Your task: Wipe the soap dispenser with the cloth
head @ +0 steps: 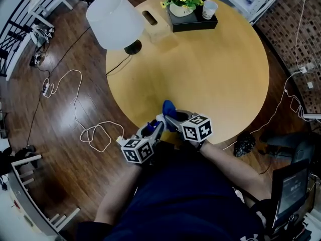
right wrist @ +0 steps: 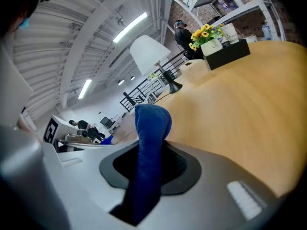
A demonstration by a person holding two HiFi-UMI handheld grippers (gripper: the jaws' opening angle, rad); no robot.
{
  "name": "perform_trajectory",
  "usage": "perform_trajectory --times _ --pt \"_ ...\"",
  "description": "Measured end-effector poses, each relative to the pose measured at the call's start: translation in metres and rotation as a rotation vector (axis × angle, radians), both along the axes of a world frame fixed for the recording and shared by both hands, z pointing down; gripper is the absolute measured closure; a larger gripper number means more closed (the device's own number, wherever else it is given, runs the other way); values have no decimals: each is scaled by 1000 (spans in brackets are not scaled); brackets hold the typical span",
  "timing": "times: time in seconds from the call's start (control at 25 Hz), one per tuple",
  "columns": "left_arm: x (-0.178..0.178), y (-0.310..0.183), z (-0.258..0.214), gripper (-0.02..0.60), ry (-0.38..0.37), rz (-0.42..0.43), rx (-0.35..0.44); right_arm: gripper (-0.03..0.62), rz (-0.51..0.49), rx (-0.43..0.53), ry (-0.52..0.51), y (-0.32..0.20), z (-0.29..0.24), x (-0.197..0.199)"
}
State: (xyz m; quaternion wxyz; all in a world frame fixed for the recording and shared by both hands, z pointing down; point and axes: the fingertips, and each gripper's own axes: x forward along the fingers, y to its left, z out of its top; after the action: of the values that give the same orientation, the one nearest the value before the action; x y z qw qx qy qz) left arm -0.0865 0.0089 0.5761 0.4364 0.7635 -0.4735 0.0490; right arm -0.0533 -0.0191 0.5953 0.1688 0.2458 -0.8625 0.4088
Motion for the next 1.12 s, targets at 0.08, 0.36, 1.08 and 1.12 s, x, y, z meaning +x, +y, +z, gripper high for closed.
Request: perform_trajectory --times 0.08,0.36,1.08,1.12 --pt "-2 0 1 437 5 -12 -5 494 38 -14 21 -2 12 14" --pt "-3 0 2 436 6 -9 -4 494 154 -84 84 -9 54 59" --pt "23 11 -8 437 -193 227 121 493 -177 -82 19 -15 -14 -19" --pt "22 12 -7 437 -190 221 118 493 -159 -95 31 -16 -6 -13"
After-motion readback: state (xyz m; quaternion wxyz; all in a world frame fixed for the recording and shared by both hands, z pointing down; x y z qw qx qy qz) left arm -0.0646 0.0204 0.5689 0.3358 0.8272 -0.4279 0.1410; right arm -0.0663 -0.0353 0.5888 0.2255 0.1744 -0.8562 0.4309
